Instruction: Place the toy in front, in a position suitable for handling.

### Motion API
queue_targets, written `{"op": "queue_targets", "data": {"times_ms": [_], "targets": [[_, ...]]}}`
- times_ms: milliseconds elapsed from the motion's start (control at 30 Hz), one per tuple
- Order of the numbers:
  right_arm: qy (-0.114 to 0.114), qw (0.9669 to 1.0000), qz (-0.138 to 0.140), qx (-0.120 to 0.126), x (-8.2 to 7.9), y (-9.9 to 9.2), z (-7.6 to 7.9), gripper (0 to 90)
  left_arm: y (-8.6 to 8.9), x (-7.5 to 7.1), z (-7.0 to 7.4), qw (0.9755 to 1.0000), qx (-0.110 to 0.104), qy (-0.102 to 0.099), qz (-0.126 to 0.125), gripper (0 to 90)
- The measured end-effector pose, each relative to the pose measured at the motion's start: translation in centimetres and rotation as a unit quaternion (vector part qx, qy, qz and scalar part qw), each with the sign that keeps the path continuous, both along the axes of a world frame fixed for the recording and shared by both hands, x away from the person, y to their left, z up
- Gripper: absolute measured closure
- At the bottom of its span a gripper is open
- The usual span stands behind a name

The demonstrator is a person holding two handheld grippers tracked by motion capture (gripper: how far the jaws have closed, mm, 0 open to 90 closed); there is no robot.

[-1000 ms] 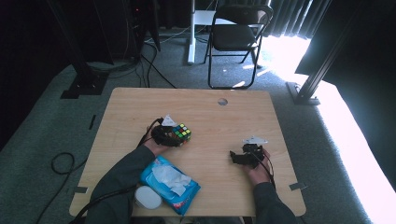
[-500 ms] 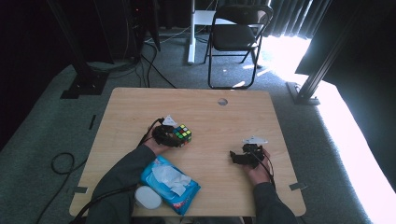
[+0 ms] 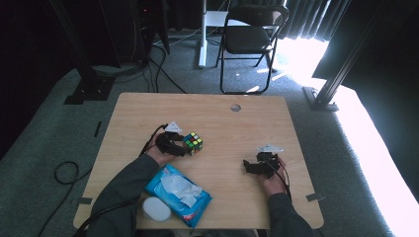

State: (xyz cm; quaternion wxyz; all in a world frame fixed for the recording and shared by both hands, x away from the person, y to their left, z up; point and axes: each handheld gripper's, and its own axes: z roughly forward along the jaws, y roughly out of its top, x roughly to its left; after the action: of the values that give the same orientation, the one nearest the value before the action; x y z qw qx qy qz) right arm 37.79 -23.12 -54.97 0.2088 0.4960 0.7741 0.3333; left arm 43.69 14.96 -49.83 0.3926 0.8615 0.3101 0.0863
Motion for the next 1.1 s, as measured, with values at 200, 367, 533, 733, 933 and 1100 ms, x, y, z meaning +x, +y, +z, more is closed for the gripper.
{"op": "queue_targets", "data": {"times_ms": [200,367,533,733,933,1100], "targets": [[0.000,1.0000,0.000,0.000,0.0,0.0,0.0,12.9,0.9,-0.5,0.8,0.9999,-0.012,0.001,0.000,33.8],[0.000,1.0000,-0.004,0.000,0.0,0.1,0.0,12.9,1.7,-0.8,1.5,0.9995,-0.030,0.006,0.007,42.6],[0.000,1.0000,-0.005,0.000,0.0,0.1,0.0,12.9,2.4,-0.9,2.0,0.9981,-0.049,0.017,0.034,48.2],[0.000,1.0000,-0.005,0.000,0.0,0.1,0.0,13.0,2.8,-1.3,2.6,0.9972,-0.061,0.016,0.041,51.7],[0.000,1.0000,-0.005,0.000,0.0,0.1,0.0,12.9,2.9,-2.2,2.7,0.9969,-0.065,0.010,0.042,51.6],[0.000,1.0000,-0.005,0.000,0.0,0.1,0.0,13.0,3.1,-2.9,3.0,0.9976,-0.050,-0.002,0.048,51.3]]}}
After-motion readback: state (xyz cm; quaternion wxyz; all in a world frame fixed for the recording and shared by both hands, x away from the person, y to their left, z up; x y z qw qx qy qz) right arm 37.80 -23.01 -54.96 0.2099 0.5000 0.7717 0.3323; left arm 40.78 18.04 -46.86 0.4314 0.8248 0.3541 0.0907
